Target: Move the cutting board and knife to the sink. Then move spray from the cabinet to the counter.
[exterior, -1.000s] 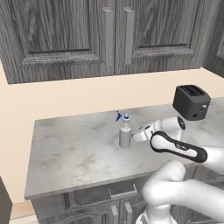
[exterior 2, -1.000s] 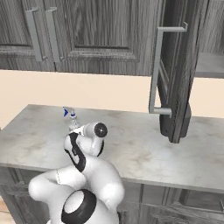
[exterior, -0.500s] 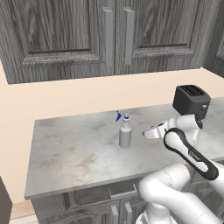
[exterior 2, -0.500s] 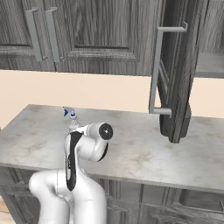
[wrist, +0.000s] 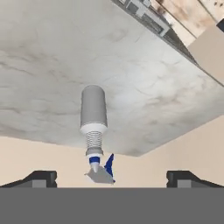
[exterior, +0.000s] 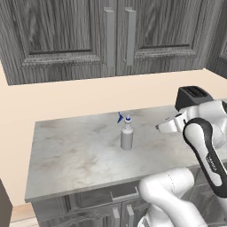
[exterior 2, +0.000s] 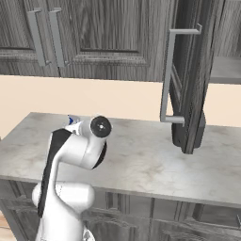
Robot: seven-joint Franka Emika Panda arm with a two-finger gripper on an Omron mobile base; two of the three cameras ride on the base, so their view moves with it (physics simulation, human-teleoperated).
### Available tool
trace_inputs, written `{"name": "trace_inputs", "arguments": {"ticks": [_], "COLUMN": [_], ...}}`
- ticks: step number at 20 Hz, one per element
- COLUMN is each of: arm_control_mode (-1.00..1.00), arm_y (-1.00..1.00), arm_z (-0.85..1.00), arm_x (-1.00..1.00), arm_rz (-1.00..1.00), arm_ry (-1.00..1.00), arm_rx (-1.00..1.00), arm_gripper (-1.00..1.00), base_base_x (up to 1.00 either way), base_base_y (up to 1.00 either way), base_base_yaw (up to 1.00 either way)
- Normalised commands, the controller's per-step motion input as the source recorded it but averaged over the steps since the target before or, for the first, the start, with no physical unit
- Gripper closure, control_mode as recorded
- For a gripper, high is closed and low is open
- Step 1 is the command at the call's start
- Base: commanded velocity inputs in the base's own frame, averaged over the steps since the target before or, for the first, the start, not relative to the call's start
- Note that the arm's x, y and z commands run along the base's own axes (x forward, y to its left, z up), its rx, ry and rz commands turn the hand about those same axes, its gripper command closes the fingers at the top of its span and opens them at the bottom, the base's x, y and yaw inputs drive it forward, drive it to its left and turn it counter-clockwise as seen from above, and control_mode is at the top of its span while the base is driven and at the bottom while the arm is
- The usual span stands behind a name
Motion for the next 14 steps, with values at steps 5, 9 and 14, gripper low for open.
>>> {"name": "trace_inputs", "arguments": {"ticks": [5, 9, 14], "arm_control_mode": [-1.00, -1.00, -1.00], "arm_y": [-0.18, -0.23, -0.13], "arm_z": [0.85, 0.32, 0.11], "arm_x": [-1.00, -1.00, -0.05], "arm_rz": [0.00, 0.01, -0.07], "arm_ry": [-0.13, -0.58, -0.11], "arm_rx": [-0.26, -0.06, 0.08], "arm_gripper": [-1.00, -1.00, -1.00], "base_base_x": [0.00, 0.00, 0.00], "base_base_y": [0.00, 0.00, 0.00], "base_base_yaw": [0.00, 0.00, 0.00]}}
